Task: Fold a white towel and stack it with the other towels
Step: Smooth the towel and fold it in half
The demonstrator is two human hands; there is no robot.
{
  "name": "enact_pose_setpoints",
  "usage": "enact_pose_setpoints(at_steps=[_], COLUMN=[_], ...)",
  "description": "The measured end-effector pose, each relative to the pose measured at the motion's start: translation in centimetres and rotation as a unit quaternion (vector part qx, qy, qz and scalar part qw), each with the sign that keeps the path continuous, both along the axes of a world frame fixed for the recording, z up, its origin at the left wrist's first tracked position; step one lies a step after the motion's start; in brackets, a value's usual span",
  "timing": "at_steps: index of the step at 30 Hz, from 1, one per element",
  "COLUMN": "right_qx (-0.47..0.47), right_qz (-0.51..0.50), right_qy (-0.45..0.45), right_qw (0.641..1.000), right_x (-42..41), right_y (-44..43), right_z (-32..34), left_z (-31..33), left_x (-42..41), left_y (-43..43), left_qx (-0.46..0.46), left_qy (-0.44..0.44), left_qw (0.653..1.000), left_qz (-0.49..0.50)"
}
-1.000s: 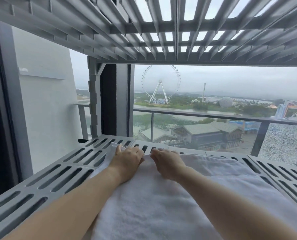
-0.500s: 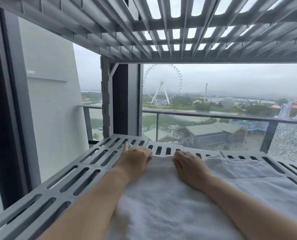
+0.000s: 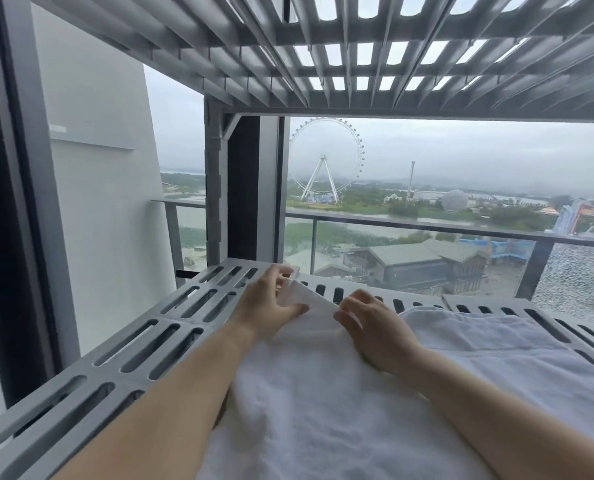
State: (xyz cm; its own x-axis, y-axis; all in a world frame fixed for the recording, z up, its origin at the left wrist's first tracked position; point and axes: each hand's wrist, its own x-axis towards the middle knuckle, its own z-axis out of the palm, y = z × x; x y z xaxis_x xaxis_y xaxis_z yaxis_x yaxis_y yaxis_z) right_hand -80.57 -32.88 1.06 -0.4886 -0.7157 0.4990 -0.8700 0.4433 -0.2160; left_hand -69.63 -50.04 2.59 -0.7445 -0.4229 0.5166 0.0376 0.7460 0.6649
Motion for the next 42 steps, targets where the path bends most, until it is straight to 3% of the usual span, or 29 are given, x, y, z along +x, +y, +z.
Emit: enact_pose_setpoints(at_steps=[3,7,12,24,32,37,42], right_qx=[0.01,0.034,-0.12,-0.205,-0.234,-0.236,-0.232], right_qz=[-0.009,-0.004,0.017,-0.003,0.041,0.06,0.049], right_qy=[-0.004,-0.007,-0.053,-0.087,-0.115,-0.109,-0.105], right_qw=[1.0,0.999,0.991,0.975,0.964,0.964,0.966], right_x=[0.2,0.4,2.2,2.3,2.5,2.7,2.5], right_y=[-0.1,-1.3,-3.8,-3.5,-3.2,-3.1,-2.8], right_z=[0.1,2.0,1.7,0.3,0.7,0.8,0.8], left_z=[-0.5,-0.5,-0.6,0.1,0.5,0.6,0.7], left_x=[0.4,0.4,0.4,-0.1,0.2,0.0,-0.1], left_y=[-0.5,-0.6,-0.6,0.4,0.1,0.2,0.6], left_qx=[0.055,0.063,0.096,-0.04,0.075,0.074,0.098], left_qy=[-0.03,0.002,0.033,0.03,0.078,0.084,0.06], left_qw=[0.998,0.998,0.994,0.998,0.994,0.994,0.991], left_qz=[-0.01,-0.007,-0.037,-0.033,-0.026,-0.008,-0.064])
